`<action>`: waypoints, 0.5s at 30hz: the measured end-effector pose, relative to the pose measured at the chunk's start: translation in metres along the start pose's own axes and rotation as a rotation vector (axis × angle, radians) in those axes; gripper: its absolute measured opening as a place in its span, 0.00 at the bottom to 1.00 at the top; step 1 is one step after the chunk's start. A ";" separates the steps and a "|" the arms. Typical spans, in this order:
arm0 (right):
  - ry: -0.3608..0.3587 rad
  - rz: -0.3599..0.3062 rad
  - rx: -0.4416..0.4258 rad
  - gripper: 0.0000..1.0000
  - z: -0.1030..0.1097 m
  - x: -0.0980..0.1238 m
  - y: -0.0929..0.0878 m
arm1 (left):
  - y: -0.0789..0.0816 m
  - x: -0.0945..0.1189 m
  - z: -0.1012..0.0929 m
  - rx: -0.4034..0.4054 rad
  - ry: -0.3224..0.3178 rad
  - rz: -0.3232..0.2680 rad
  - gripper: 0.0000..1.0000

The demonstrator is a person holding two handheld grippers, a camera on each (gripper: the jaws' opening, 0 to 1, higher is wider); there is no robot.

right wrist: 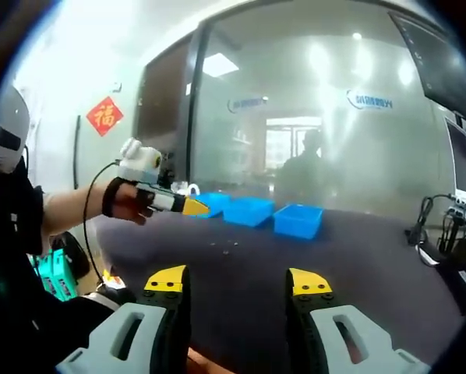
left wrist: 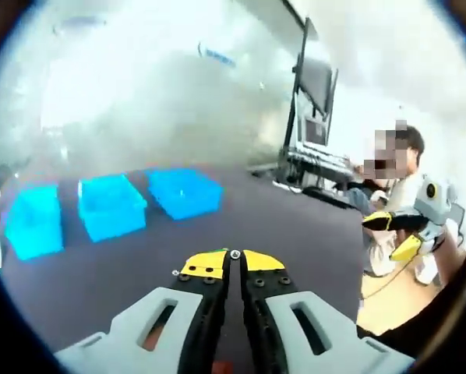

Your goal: Sort the screws, nuts, and washers into the corresponding bins

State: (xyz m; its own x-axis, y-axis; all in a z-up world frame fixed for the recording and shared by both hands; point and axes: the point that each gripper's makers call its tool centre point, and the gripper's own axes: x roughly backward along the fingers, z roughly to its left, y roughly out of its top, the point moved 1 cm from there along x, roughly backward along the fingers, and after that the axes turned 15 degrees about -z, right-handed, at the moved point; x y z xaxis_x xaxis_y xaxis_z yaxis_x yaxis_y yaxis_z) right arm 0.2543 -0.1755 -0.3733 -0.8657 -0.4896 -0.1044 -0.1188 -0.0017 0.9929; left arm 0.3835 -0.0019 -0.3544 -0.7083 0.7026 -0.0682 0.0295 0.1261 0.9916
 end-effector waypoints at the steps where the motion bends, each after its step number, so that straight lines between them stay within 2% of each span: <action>1: 0.003 0.001 0.000 0.45 0.001 -0.001 0.000 | 0.008 0.005 0.004 -0.026 0.024 -0.032 0.06; 3: 0.008 0.002 0.003 0.45 0.002 -0.002 0.001 | 0.022 0.015 0.013 -0.073 0.072 -0.085 0.06; 6: 0.014 0.002 0.005 0.45 0.004 -0.004 0.002 | 0.033 0.025 0.027 -0.137 0.126 -0.107 0.06; 9: 0.023 0.000 0.004 0.45 0.007 -0.006 0.002 | 0.039 0.029 0.041 -0.121 0.158 -0.125 0.06; 12: 0.035 0.002 0.006 0.45 0.011 -0.009 0.002 | 0.046 0.032 0.057 -0.071 0.178 -0.162 0.06; 15: 0.043 0.003 0.009 0.45 0.012 -0.009 0.002 | 0.051 0.033 0.080 -0.104 0.238 -0.177 0.06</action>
State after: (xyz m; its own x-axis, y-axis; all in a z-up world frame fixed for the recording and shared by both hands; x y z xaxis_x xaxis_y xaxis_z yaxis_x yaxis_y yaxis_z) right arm 0.2562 -0.1600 -0.3706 -0.8442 -0.5267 -0.0990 -0.1211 0.0075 0.9926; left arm 0.4182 0.0839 -0.3153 -0.8414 0.4910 -0.2257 -0.1731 0.1508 0.9733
